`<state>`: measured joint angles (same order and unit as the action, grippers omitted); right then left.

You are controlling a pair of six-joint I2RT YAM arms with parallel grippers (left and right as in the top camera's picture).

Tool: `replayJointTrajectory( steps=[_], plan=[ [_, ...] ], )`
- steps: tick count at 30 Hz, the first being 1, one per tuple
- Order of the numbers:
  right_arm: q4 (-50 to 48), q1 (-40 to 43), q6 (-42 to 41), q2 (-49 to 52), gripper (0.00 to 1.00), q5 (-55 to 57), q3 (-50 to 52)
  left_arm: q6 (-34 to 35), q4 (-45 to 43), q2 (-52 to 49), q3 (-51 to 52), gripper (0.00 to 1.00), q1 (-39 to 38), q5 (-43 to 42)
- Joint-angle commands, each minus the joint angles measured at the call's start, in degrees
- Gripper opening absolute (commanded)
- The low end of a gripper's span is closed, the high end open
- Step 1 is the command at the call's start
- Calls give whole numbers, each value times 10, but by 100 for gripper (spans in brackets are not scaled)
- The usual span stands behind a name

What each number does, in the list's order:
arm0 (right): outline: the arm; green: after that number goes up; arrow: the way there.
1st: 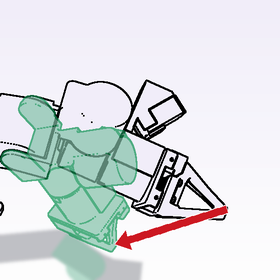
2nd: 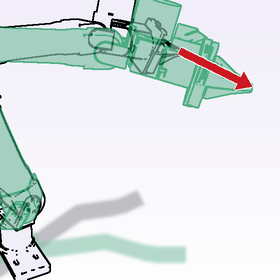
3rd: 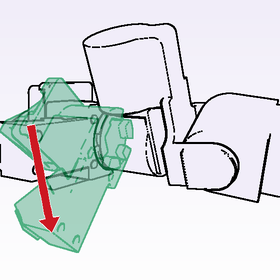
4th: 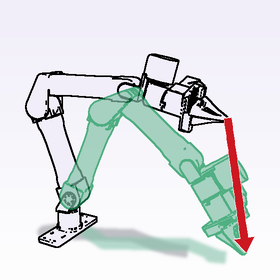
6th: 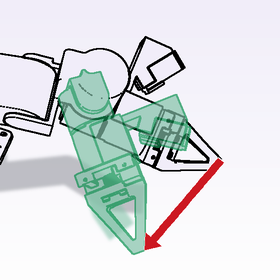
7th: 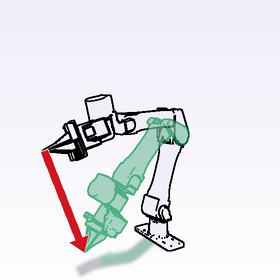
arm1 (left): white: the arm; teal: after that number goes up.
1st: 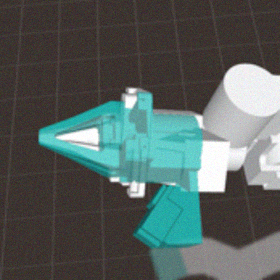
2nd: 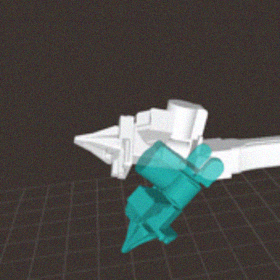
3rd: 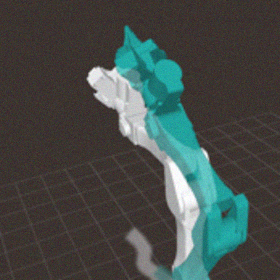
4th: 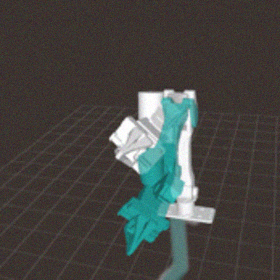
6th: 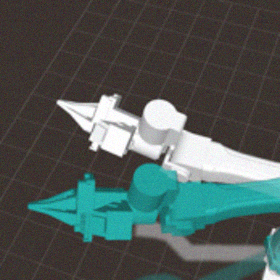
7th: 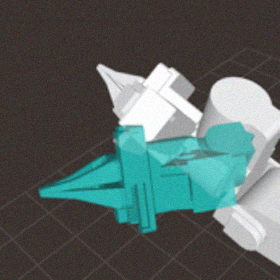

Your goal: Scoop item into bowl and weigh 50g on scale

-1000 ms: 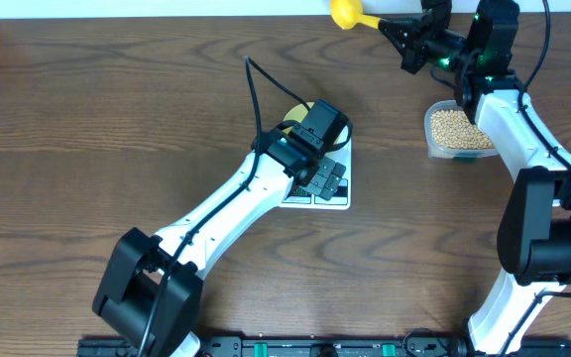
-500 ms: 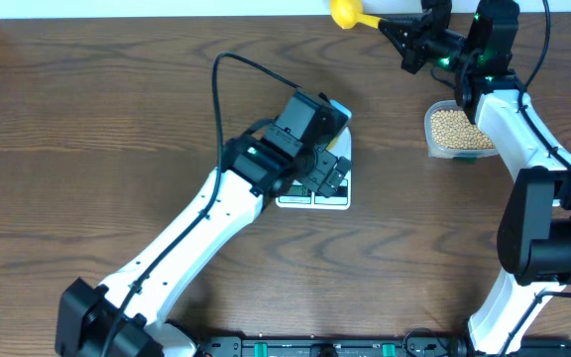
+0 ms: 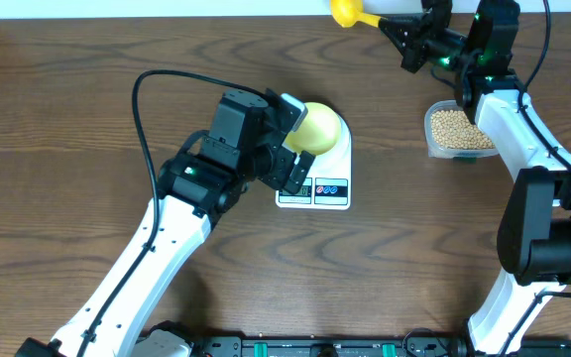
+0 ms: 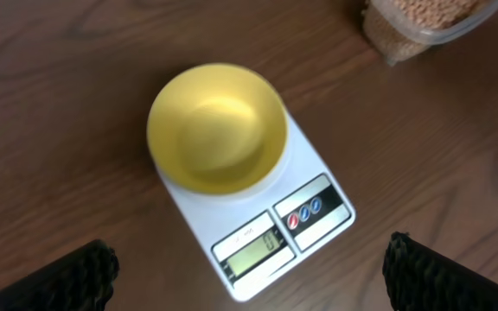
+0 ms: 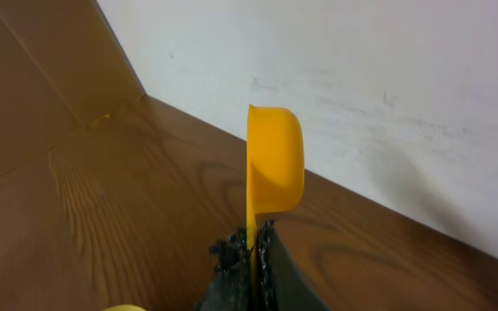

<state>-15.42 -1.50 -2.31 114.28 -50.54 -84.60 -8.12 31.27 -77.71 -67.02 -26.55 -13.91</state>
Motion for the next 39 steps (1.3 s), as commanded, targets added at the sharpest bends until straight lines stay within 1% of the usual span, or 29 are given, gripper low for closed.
replayJointTrajectory(
  steps=[1,4,7,13,39],
  plan=[
    [-5,3,7,2,1,1,-12,1,-2,-2,5,100,-9,-6],
    [-5,3,7,2,1,0,-12,1,4,-9,5,100,-10,0],
    [-5,3,7,2,1,0,-12,16,7,-15,5,100,-10,29],
    [-4,3,7,2,1,0,-12,22,7,-22,5,100,-10,44],
    [-5,3,7,2,1,25,-12,21,8,-35,5,100,-9,41]
  ],
)
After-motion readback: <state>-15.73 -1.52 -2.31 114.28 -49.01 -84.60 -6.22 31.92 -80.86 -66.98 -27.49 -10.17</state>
